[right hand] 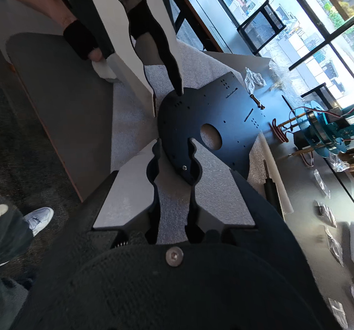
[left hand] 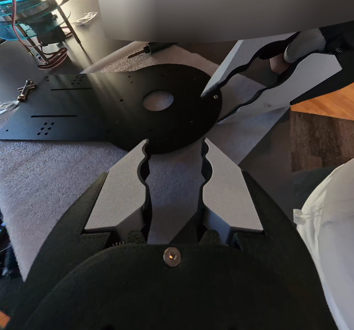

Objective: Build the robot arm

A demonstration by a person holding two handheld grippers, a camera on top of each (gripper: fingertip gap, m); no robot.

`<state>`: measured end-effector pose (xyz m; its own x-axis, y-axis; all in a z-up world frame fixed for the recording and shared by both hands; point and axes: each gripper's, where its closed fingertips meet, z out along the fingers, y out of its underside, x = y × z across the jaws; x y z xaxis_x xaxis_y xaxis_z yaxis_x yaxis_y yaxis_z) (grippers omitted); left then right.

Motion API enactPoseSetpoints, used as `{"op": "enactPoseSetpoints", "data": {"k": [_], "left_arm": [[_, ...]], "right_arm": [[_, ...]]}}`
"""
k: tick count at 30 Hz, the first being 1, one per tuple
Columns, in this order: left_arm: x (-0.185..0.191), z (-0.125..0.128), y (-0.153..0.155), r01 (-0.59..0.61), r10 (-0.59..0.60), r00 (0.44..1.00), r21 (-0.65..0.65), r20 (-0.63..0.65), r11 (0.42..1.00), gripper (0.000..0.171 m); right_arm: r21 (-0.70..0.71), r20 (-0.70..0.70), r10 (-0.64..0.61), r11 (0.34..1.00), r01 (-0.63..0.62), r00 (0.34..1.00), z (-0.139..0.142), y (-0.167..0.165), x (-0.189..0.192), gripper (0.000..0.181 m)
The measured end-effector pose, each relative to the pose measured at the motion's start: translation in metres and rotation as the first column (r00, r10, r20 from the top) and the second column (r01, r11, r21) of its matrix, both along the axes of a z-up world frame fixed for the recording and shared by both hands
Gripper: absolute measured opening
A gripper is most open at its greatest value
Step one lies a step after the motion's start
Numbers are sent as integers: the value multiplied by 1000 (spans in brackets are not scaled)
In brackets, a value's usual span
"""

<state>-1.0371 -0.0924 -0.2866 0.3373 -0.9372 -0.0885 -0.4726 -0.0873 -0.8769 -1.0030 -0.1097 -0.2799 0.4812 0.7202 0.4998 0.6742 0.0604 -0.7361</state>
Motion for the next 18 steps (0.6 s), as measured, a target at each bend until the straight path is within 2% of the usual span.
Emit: {"op": "enactPoseSetpoints", "data": {"k": [7, 18], "left_arm": [[-2, 3, 4, -37, 37, 999, 4, 37, 999, 46], [-1, 2, 1, -6, 6, 999, -2, 41, 1000, 48]], "right_arm": [[-26, 6, 7, 1000, -7, 1000, -3, 0, -1, 22], [-6, 13, 0, 1000, 0, 1000, -2, 0, 0, 22]]}}
